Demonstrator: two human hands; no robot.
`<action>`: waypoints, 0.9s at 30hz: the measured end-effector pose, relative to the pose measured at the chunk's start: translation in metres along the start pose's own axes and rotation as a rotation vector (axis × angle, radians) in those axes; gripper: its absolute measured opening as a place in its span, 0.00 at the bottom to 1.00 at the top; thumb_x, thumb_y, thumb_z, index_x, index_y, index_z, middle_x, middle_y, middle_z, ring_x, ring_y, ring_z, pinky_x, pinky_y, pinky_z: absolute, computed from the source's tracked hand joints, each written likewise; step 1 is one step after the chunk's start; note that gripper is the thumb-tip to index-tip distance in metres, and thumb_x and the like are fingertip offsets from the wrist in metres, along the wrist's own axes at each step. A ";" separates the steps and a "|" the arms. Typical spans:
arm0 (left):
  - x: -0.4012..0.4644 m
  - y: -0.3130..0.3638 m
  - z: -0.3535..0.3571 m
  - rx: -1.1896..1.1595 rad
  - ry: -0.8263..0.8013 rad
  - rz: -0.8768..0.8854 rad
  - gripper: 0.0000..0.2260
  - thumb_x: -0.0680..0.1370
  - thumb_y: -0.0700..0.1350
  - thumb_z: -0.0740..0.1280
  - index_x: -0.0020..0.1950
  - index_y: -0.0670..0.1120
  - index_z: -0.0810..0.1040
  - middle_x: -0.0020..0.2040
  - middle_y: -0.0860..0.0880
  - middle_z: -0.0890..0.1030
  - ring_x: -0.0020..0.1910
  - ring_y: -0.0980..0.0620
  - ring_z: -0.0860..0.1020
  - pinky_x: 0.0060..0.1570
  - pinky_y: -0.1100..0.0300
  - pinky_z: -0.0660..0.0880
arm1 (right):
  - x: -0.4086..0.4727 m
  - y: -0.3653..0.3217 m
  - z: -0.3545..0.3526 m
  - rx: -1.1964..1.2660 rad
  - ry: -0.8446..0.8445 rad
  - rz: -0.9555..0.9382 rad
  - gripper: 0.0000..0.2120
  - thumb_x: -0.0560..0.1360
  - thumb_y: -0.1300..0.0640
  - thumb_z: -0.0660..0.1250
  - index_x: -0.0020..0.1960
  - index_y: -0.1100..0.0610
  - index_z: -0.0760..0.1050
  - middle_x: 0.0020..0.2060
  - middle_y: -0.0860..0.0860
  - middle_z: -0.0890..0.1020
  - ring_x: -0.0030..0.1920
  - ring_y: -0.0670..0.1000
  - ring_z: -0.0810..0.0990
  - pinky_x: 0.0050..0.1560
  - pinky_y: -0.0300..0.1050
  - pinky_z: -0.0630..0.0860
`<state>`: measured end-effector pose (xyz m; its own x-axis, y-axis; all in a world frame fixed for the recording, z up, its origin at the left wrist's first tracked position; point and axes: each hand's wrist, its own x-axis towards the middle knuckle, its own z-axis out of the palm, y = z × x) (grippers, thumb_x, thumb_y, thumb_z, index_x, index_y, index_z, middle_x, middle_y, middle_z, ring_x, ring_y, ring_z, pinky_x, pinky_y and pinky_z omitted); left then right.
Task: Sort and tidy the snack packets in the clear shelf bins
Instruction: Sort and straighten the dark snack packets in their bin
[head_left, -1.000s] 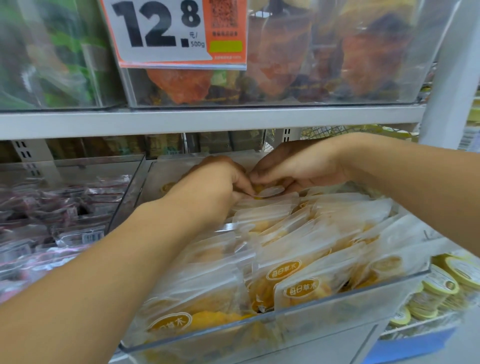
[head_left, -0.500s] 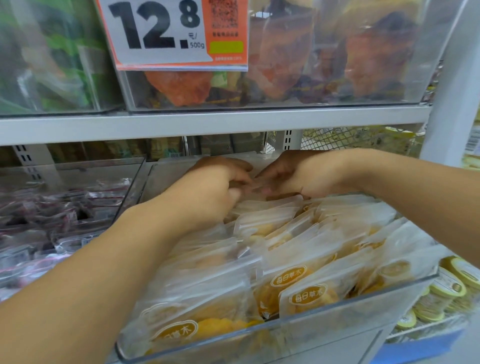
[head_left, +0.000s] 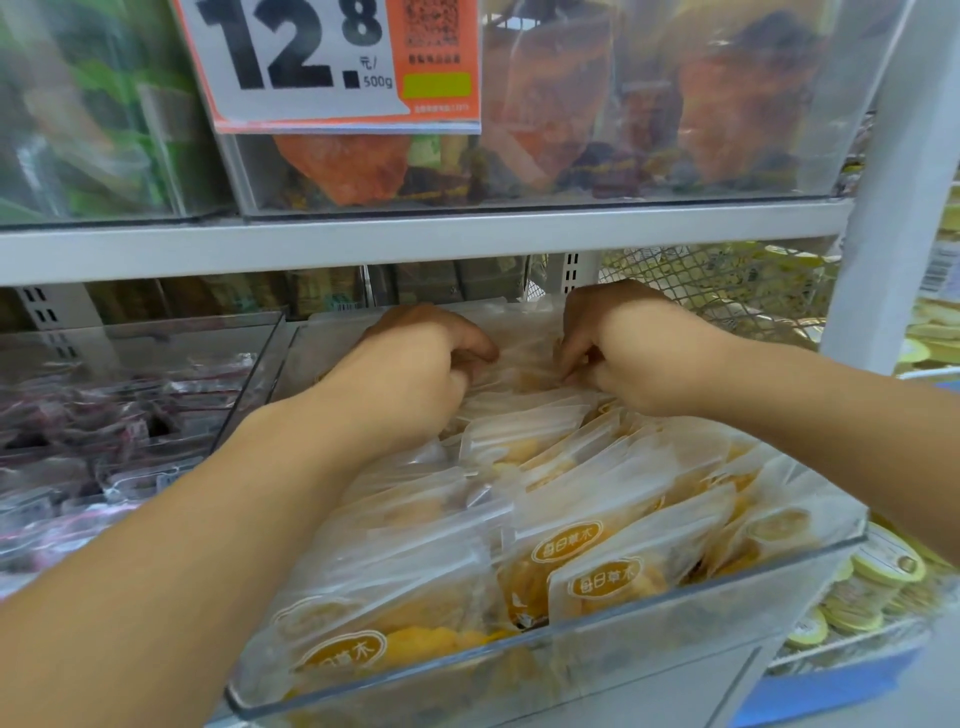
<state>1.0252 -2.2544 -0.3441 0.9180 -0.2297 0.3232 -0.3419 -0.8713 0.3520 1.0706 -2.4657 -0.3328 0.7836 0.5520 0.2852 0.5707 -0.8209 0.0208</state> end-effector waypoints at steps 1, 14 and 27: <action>0.000 0.000 0.000 0.013 -0.003 0.006 0.15 0.80 0.40 0.65 0.61 0.55 0.82 0.59 0.55 0.82 0.57 0.54 0.79 0.58 0.62 0.74 | 0.000 -0.001 0.000 0.048 -0.013 0.017 0.09 0.73 0.62 0.72 0.46 0.50 0.87 0.43 0.45 0.80 0.47 0.51 0.80 0.45 0.38 0.71; 0.000 0.003 -0.002 -0.158 0.048 -0.125 0.13 0.77 0.37 0.70 0.54 0.55 0.78 0.51 0.54 0.84 0.52 0.52 0.82 0.57 0.57 0.78 | 0.014 -0.024 -0.006 0.313 -0.056 0.058 0.03 0.75 0.54 0.73 0.45 0.53 0.86 0.31 0.44 0.80 0.32 0.39 0.76 0.34 0.28 0.69; -0.016 0.013 -0.025 0.154 -0.326 -0.219 0.28 0.84 0.60 0.54 0.82 0.51 0.56 0.82 0.50 0.55 0.80 0.51 0.55 0.74 0.59 0.55 | 0.010 -0.034 0.005 0.038 -0.295 0.023 0.22 0.86 0.49 0.48 0.79 0.43 0.57 0.80 0.42 0.52 0.80 0.50 0.49 0.78 0.43 0.45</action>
<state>1.0014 -2.2509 -0.3223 0.9896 -0.1355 -0.0481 -0.1204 -0.9637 0.2382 1.0606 -2.4316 -0.3351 0.8305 0.5569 -0.0053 0.5568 -0.8304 -0.0202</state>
